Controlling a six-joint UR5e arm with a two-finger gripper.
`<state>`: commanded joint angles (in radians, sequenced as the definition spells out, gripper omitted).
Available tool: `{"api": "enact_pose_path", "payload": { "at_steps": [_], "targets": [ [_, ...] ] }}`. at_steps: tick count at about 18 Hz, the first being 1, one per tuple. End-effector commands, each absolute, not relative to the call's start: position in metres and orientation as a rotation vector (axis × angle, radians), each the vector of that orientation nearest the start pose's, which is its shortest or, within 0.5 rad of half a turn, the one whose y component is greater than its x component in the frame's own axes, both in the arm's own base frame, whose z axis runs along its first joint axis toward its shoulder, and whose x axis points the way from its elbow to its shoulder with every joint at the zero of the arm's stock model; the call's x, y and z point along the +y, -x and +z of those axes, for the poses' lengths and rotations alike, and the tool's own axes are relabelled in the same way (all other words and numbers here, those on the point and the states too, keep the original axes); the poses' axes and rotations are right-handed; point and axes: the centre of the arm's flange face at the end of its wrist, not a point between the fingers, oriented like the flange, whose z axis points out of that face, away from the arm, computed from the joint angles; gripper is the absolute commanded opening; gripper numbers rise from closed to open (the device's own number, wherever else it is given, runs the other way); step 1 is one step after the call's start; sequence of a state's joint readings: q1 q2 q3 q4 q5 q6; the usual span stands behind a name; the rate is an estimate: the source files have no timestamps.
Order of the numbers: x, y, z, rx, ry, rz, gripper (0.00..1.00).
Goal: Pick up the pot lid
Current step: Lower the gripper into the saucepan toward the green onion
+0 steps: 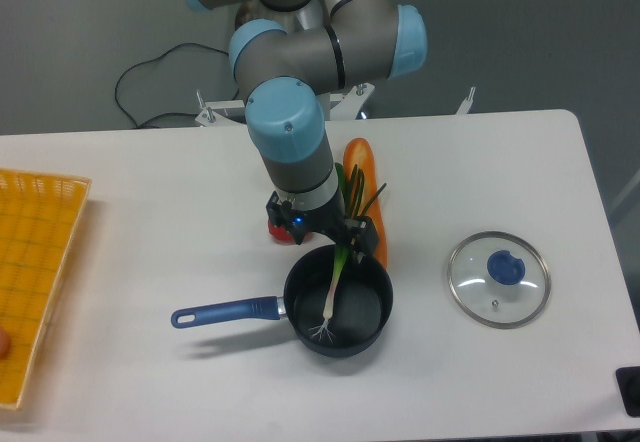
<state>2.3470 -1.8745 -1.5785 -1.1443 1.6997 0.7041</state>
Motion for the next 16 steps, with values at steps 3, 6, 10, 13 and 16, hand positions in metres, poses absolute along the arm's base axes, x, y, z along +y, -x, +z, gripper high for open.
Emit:
{"api": "enact_pose_path", "payload": {
  "at_steps": [3,6,10,13,16],
  "targets": [
    [0.520,0.342,0.366,-0.127,3.119,0.269,1.00],
    [0.522,0.341,0.368,-0.137,3.109,0.252,1.00],
    [0.514,0.329,0.343,-0.138,3.148,0.219,1.00],
    [0.517,0.324,0.342,-0.205,3.127,0.224,1.00],
    [0.519,0.332,0.322,-0.204,3.156,0.202,1.00]
  ]
}}
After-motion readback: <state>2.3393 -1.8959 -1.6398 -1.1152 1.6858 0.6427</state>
